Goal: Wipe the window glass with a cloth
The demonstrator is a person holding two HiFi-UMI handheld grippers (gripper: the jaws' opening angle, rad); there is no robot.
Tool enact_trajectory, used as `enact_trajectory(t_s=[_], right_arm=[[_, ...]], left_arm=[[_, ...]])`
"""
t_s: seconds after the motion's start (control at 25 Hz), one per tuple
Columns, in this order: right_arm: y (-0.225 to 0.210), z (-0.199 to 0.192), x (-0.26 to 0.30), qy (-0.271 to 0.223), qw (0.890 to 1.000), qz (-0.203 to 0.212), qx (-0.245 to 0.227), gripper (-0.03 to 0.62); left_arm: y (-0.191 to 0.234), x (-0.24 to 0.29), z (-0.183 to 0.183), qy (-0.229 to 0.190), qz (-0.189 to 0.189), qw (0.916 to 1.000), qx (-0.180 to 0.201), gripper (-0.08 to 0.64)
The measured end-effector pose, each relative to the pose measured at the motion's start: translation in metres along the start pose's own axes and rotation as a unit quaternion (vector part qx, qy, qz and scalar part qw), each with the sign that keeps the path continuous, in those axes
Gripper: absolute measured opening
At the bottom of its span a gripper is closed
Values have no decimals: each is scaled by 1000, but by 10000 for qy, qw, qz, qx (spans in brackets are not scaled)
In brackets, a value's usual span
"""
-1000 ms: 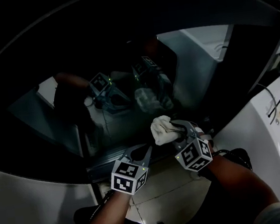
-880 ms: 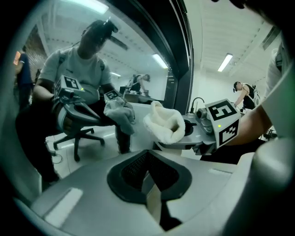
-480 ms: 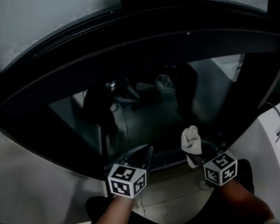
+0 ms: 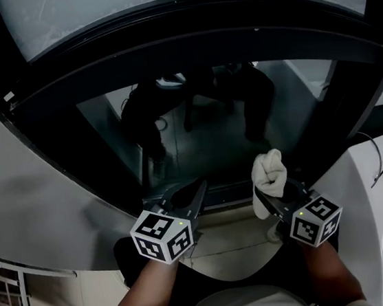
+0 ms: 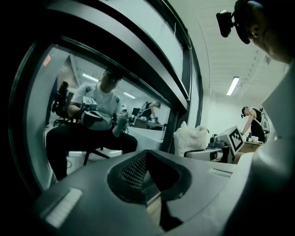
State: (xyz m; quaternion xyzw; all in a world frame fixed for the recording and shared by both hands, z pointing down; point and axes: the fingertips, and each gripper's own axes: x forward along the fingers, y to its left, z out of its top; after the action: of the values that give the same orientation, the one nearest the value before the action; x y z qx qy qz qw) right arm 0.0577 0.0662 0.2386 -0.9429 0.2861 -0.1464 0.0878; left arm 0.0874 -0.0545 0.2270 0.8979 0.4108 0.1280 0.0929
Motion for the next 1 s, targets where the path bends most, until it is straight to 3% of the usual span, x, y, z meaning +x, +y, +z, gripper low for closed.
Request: enact_trajectory(t_s=[0.52,1.0], right_arm=[[32,8,-44,-207,9996,178,26,140],[34,13,-49,-286,9994,176,26,140]], left_arm=[[-9,-53,6,-156,351,9992,91,17],[-17,-65,24,-394,368,9983,207,17]])
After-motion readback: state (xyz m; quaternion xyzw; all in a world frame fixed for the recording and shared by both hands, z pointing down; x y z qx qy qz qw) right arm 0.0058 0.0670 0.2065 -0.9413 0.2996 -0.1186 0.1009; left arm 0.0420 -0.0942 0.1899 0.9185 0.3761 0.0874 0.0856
